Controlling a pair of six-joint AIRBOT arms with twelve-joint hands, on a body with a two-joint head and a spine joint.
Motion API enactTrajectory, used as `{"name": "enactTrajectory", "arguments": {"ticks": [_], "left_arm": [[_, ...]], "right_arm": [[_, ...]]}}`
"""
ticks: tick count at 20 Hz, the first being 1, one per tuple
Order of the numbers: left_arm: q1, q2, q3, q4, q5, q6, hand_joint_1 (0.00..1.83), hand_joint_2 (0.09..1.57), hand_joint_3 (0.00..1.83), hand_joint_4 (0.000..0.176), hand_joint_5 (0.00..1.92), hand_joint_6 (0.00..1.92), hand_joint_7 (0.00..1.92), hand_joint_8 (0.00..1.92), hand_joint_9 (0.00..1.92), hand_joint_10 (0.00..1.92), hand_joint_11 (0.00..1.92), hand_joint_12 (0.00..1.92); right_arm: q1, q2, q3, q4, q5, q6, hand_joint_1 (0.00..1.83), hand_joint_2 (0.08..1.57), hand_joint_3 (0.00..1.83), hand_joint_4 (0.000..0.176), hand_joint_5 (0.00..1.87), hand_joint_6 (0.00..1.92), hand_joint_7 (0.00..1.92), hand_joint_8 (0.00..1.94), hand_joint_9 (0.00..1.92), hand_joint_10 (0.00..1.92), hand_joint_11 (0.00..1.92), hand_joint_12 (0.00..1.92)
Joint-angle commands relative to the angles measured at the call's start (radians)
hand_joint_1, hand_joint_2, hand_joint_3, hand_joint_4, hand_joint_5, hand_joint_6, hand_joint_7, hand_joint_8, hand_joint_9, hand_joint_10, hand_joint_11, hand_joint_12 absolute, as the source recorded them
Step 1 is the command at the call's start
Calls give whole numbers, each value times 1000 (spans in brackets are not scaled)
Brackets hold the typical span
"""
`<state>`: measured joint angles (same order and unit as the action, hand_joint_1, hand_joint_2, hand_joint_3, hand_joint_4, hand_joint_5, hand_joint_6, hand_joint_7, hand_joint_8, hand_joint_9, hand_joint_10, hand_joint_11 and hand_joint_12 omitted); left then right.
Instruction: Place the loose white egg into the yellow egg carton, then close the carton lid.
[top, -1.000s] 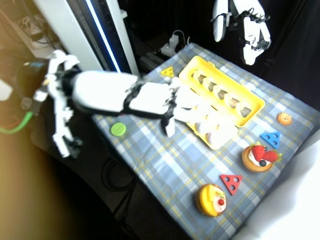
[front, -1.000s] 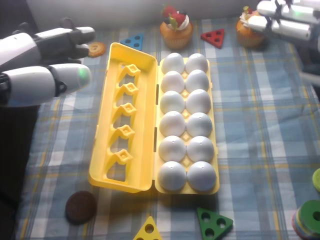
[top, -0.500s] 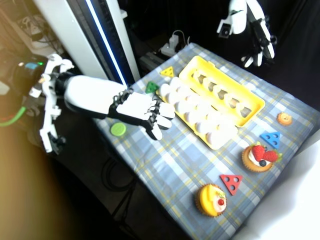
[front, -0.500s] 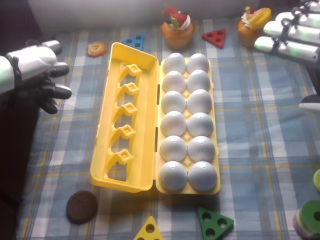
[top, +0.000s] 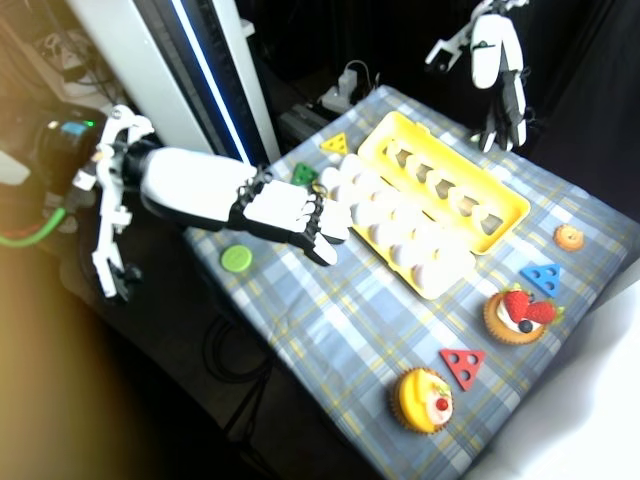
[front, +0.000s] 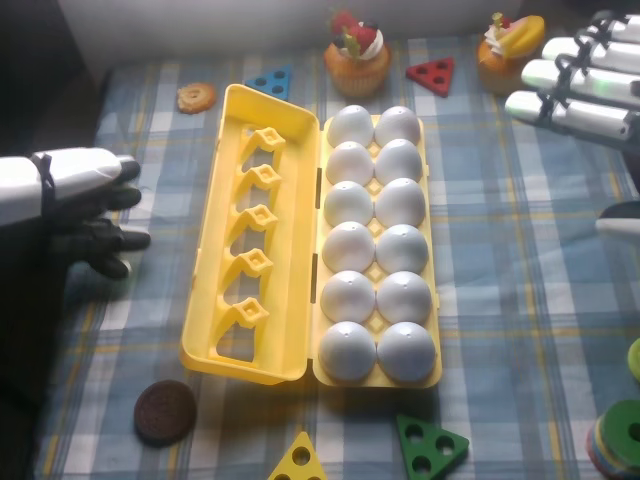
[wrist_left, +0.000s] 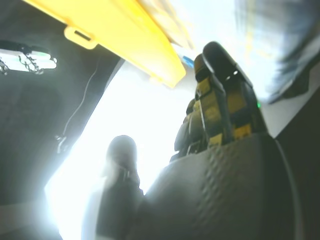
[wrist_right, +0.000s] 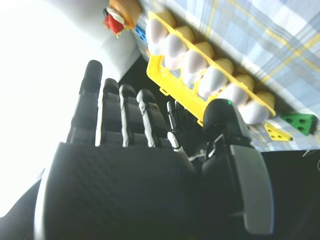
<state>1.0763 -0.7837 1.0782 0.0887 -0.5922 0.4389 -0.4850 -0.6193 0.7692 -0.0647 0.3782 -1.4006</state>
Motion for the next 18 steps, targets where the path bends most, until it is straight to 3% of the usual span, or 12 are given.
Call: {"name": "enactTrajectory", "arguments": {"ticks": [1, 2, 6, 9, 10, 11, 12, 13, 14, 15, 16, 18], "left_arm": [[-10, -3, 8, -4, -95, -25, 0, 1317, 15, 0, 0, 0, 84, 0, 510, 29, 292, 1166], [-14, -5, 8, 13, -97, -40, 0, 1329, 16, 0, 0, 0, 84, 1, 520, 32, 305, 1174], [-34, -10, 6, 77, -143, -97, 0, 1272, 0, 0, 0, 0, 104, 3, 579, 34, 381, 1131], [-57, -14, 3, 101, -161, -104, 0, 1256, 0, 1, 0, 0, 80, 0, 577, 14, 355, 1103], [-63, -17, 3, 104, -165, -106, 29, 1231, 0, 29, 0, 0, 58, 0, 559, 5, 308, 1153], [-71, -25, 4, 107, -168, -106, 30, 1216, 0, 41, 0, 0, 43, 0, 553, 2, 299, 1168], [-78, -33, 8, 112, -167, -107, 5, 1221, 0, 18, 0, 0, 36, 0, 574, 11, 343, 1187], [-85, -44, 14, 119, -163, -112, 0, 1226, 0, 17, 0, 0, 33, 1, 577, 10, 366, 1139], [-90, -55, 21, 126, -160, -122, 7, 1234, 2, 27, 0, 0, 6, 0, 569, 5, 360, 1120], [-95, -67, 28, 133, -158, -134, 37, 1231, 0, 21, 0, 0, 0, 0, 567, 4, 385, 1122], [-101, -79, 35, 140, -160, -143, 54, 1233, 1, 0, 0, 0, 0, 0, 566, 4, 404, 1134], [-105, -85, 36, 142, -173, -148, 62, 1180, 0, 4, 0, 0, 0, 0, 605, 13, 434, 1062]], "right_arm": [[10, 4, -1, 5, 117, -5, 185, 1354, 0, 0, 0, 0, 0, 0, 0, 0, 0, 626], [10, 4, -1, 5, 117, -5, 202, 1348, 0, 0, 0, 0, 0, 0, 0, 0, 0, 750], [10, 8, -2, 8, 117, -5, 242, 1365, 5, 0, 0, 0, 0, 0, 0, 0, 0, 721], [10, 16, -5, 9, 124, -5, 291, 1391, 4, 0, 0, 0, 0, 0, 3, 1, 0, 920], [10, 19, -6, 9, 129, -5, 342, 1384, 1, 0, 0, 0, 3, 1, 18, 10, 0, 1045], [10, 25, -9, 9, 137, -5, 339, 1382, 0, 0, 0, 0, 0, 0, 6, 5, 0, 1069], [10, 31, -12, 9, 144, -5, 340, 1386, 2, 0, 0, 0, 0, 0, 0, 0, 0, 1075], [10, 35, -15, 9, 148, -5, 365, 1387, 2, 0, 0, 0, 0, 0, 0, 0, 0, 1082], [10, 38, -17, 9, 151, -5, 383, 1380, 0, 0, 0, 0, 0, 0, 2, 1, 0, 1175], [10, 41, -19, 9, 154, -5, 373, 1376, 0, 0, 0, 0, 0, 0, 7, 6, 0, 1275], [10, 44, -20, 9, 157, -5, 335, 1372, 0, 0, 0, 0, 0, 0, 20, 19, 0, 1405], [10, 46, -21, 9, 158, -5, 351, 1370, 0, 0, 0, 0, 0, 0, 15, 56, 0, 1551]]}}
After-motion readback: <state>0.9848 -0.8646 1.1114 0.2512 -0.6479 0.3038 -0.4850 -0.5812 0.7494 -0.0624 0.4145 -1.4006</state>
